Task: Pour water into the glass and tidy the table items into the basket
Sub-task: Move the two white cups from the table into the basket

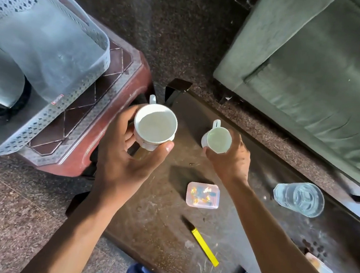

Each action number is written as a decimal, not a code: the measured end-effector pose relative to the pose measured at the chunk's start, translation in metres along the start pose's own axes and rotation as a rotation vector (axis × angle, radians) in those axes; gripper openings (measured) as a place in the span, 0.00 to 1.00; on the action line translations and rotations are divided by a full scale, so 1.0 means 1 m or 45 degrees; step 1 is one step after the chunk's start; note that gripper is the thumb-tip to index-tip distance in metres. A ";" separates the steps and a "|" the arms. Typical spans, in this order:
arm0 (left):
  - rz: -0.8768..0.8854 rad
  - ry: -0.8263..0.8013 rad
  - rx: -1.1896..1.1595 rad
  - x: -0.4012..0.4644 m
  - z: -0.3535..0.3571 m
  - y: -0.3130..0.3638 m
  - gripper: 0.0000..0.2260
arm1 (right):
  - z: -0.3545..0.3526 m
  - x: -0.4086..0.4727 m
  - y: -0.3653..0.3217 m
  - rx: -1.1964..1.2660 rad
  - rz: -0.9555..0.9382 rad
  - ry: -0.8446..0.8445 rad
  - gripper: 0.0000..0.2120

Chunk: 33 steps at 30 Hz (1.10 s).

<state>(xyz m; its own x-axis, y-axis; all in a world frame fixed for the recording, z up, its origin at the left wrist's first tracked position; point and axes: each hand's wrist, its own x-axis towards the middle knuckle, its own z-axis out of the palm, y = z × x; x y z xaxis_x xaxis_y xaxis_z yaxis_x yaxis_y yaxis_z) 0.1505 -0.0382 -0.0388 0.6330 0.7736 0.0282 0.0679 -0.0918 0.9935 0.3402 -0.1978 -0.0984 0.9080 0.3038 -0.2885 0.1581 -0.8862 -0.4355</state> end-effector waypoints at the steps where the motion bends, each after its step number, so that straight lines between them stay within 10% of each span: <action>1: 0.001 0.006 0.001 0.004 -0.002 0.001 0.30 | -0.004 -0.003 -0.007 0.025 -0.009 0.012 0.35; 15: 0.147 0.441 0.399 0.094 -0.077 0.034 0.30 | -0.062 -0.039 -0.190 0.545 -0.529 -0.111 0.28; 33: -0.384 0.703 0.693 0.241 -0.144 -0.023 0.27 | 0.041 0.038 -0.342 0.030 -0.846 -0.215 0.31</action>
<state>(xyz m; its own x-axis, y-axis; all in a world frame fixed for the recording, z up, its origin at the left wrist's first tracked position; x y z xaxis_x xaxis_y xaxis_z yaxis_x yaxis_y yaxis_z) 0.1903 0.2409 -0.0385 0.0685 0.9969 -0.0394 0.6274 -0.0124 0.7786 0.3048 0.1312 0.0046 0.5479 0.8325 -0.0820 0.6505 -0.4856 -0.5839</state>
